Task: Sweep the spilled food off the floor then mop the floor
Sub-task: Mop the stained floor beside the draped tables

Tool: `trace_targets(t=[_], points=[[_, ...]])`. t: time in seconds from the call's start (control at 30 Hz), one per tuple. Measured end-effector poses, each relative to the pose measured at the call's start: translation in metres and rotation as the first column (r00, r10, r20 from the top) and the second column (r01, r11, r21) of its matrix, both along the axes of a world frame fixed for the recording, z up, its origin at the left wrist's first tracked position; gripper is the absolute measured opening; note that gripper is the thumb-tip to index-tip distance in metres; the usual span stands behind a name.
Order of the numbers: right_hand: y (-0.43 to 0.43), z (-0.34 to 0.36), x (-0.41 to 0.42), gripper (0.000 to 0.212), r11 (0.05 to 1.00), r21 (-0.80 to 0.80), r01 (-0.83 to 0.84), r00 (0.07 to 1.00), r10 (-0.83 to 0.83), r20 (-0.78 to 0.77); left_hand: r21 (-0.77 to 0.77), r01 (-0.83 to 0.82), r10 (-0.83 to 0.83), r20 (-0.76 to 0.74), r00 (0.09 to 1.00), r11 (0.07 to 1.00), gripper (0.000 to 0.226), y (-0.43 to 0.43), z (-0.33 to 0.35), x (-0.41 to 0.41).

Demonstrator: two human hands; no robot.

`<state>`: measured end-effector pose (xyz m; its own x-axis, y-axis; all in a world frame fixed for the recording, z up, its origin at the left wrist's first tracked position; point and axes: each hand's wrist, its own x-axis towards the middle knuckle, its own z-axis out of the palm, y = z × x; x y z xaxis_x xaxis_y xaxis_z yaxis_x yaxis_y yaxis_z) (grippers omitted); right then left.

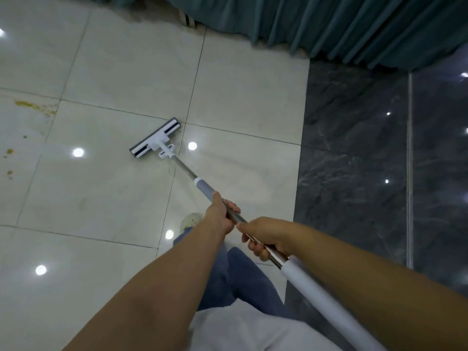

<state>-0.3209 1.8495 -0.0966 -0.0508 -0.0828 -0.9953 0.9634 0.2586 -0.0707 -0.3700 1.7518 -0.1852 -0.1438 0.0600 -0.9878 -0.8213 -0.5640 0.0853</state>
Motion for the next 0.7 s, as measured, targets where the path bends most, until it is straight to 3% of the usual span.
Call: trace_targets(t=[0.13,0.37,0.7], points=[[0.023,-0.001,-0.018,0.036,0.999,0.009,-0.039,0.999,0.039,-0.001,0.006,-0.059,0.059,-0.006,0.998,0.998,0.045,0.02,0.001,-0.014],[0.078,0.009,-0.086,0.033,0.98,-0.017,-0.196,0.98,0.196,-0.021,0.187,-0.234,0.228,0.052,0.972,0.954,0.042,0.062,0.007,-0.065],[0.148,0.022,-0.168,0.012,0.899,-0.024,-0.437,0.897,0.433,-0.091,0.148,-0.474,0.448,0.179,0.876,0.868,0.037,0.122,0.031,-0.141]])
